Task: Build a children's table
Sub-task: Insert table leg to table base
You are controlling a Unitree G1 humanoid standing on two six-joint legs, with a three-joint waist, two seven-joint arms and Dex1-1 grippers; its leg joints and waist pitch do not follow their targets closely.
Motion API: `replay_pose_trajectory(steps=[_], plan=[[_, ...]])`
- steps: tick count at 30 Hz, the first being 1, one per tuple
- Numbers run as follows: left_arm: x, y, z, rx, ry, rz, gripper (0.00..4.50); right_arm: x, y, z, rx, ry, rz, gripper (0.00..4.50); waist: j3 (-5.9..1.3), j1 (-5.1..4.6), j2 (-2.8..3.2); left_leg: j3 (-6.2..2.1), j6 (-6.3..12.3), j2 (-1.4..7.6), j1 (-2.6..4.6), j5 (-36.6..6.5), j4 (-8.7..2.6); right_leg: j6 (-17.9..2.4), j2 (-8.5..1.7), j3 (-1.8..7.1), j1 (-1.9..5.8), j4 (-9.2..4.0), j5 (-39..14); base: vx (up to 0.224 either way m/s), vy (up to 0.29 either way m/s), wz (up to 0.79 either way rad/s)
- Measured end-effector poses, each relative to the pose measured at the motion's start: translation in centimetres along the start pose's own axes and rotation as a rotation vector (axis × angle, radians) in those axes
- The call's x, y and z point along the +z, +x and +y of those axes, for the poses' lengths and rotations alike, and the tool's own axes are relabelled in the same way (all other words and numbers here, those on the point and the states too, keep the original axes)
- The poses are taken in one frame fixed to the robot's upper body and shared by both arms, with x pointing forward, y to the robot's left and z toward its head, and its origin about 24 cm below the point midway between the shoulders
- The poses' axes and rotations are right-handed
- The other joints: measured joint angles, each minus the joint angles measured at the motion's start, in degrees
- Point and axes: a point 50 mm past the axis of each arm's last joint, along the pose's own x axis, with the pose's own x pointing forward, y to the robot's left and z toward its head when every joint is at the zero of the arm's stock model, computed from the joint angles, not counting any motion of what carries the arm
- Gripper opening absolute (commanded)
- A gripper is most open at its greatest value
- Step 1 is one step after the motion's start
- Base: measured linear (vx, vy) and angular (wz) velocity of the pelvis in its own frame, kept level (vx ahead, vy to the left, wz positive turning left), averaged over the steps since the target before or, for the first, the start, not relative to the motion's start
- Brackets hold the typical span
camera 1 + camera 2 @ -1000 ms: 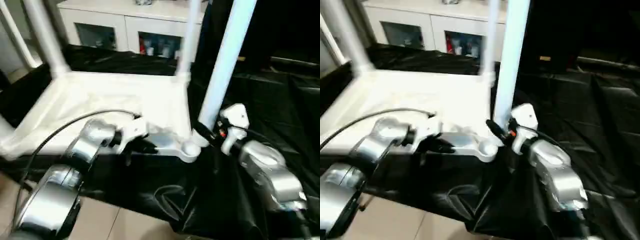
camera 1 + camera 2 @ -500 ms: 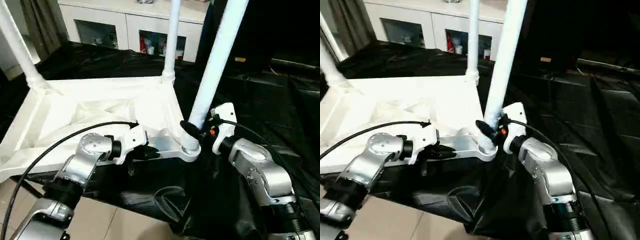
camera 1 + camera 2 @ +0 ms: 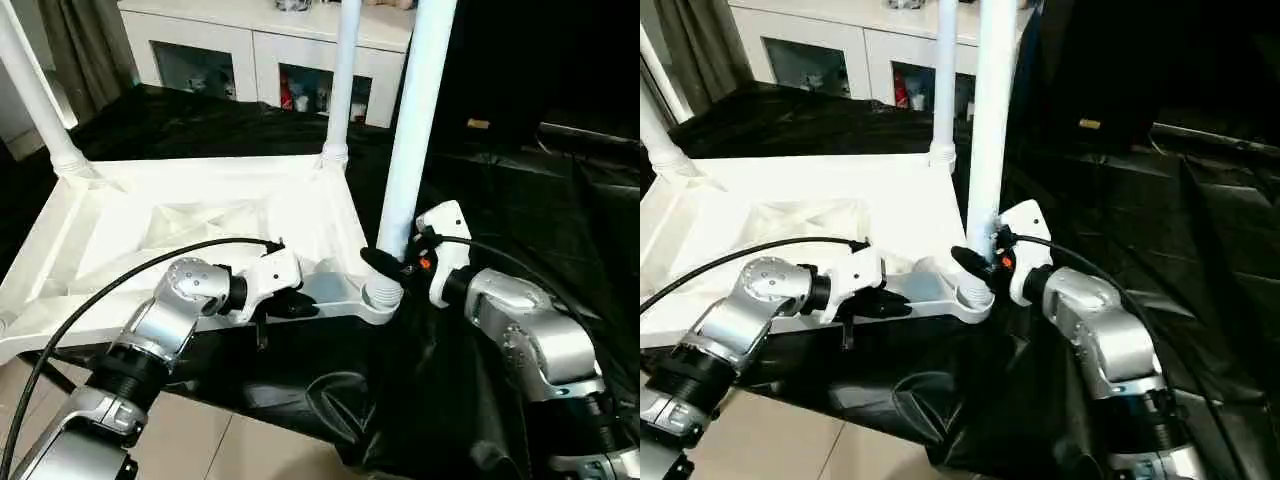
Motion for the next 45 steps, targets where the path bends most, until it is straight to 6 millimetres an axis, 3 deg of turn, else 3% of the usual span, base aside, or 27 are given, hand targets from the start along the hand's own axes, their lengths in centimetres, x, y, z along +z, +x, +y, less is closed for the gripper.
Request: replay_pose_trajectory(steps=[32, 45], plan=[[-0.1, -0.3, 0.1, 0.004, -0.025, -0.003, 0.00, -0.8, 0.9, -0.1, 0.004, 0.097, -0.050, 1.87, 0.04, -0.31, -0.05, 0.00, -0.01, 0.01, -0.06, 0.01, -0.04, 0.00, 0.02, 0.00, -0.05, -0.05, 0.00, 0.000, 0.000, 0.00], [0.1, 0.0, 0.3, -0.009, -0.021, -0.005, 0.00, -2.7, -0.5, -0.2, -0.053, 0.203, -0.188, 1.87, 0.09, 0.14, 0.28, -0.03, -0.01, 0.01, -0.08, 0.00, -0.08, 0.00, 0.01, -0.04, -0.05, -0.09, 0.00, 0.000, 0.000, 0.00]])
